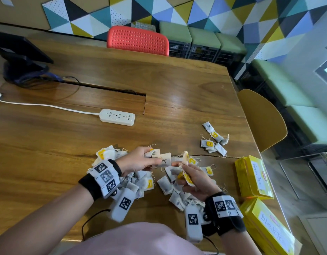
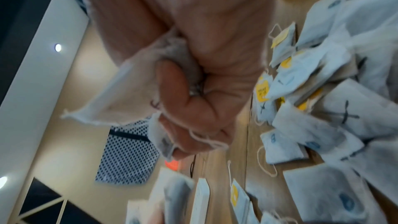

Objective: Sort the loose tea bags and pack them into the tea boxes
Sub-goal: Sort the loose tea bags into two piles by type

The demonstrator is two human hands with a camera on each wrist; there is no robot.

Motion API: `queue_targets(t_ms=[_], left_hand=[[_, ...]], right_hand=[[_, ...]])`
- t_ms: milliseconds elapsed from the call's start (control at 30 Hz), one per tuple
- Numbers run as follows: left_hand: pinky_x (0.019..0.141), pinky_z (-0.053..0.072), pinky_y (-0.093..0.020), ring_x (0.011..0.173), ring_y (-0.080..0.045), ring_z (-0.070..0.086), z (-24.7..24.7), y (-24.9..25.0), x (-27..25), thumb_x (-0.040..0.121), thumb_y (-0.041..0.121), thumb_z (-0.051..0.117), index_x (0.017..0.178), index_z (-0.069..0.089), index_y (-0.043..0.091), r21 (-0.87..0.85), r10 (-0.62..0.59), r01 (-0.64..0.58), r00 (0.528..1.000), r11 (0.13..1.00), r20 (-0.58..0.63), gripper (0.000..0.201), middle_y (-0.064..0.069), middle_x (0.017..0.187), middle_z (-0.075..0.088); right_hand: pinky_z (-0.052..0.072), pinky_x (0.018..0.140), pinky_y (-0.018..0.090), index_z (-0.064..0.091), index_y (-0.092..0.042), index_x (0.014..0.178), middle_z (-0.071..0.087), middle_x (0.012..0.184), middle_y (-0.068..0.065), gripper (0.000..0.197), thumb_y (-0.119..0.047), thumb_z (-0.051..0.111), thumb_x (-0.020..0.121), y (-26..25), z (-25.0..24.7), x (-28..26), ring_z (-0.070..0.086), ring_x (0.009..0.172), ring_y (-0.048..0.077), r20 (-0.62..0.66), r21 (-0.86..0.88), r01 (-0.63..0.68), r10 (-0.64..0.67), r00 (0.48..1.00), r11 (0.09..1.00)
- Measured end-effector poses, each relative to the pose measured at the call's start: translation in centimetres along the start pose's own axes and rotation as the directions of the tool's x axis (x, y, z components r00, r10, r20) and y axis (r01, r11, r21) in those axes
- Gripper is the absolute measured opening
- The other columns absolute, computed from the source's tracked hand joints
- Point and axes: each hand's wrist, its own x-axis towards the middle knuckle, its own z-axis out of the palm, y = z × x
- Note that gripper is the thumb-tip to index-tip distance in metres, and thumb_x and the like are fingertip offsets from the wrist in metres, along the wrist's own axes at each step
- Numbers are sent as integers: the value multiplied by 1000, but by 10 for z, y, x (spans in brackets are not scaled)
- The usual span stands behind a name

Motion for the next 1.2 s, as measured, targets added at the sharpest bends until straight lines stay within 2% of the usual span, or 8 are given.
queue_targets(t_ms=[300,367,433,500,633,733,1033,1200], left_hand=[[53,41,-18,63,-7,58,37,12,14,92,27,63,95,57,15,348,-36,-45,974,937,224,14,-3,85,61],[69,45,-16,88,3,62,50,14,19,88,37,66,119,55,15,385,-20,-85,965,919,261,40,0,109,60],[96,43,-26,126,-11,48,57,15,25,83,49,66,142,37,18,504,3,-104,980,858,197,73,-2,138,45],[102,37,-27,132,-19,42,62,18,28,84,49,63,144,34,16,464,105,-138,990,875,98,75,-6,145,40],[81,43,-11,106,-10,56,62,29,28,98,28,52,125,58,12,205,238,-235,971,950,14,32,6,113,60],[82,46,-20,94,-11,61,60,31,26,95,28,56,113,67,12,115,252,-259,965,959,71,26,-3,103,68],[74,52,-17,83,-7,67,44,28,28,72,40,81,96,73,17,251,263,-249,964,936,-25,33,5,91,73],[64,51,-24,69,-11,62,34,27,27,76,11,73,91,76,15,268,228,-203,971,942,-68,15,-4,84,74]], right_hand=[[23,28,13,56,-5,114,55,73,5,25,-18,46,96,-18,-45,-25,38,45,8,-148,113,156,-138,979,981],[22,29,13,57,-4,116,58,75,7,25,-17,43,100,-19,-45,-29,38,46,9,-167,88,173,-157,973,981],[24,29,15,58,-4,115,58,76,7,25,-17,42,101,-18,-41,-30,41,47,10,-154,41,170,-162,975,985],[28,29,16,59,-5,114,59,77,7,24,-17,43,101,-15,-35,-30,45,46,11,-140,-46,151,-156,978,988],[31,34,15,61,-6,111,67,74,3,23,-17,43,101,-7,-21,-22,50,48,11,-108,-217,82,-108,988,973],[34,34,17,62,-9,106,63,72,3,18,-17,47,100,0,-14,-11,52,47,10,-119,-307,46,-86,989,951],[43,55,28,63,-4,102,59,81,6,23,-25,61,93,-1,2,10,52,61,12,-47,-612,114,-180,983,783],[40,56,34,64,-7,94,58,75,3,23,-30,64,87,-1,9,10,50,61,16,43,-658,163,-180,983,735]])
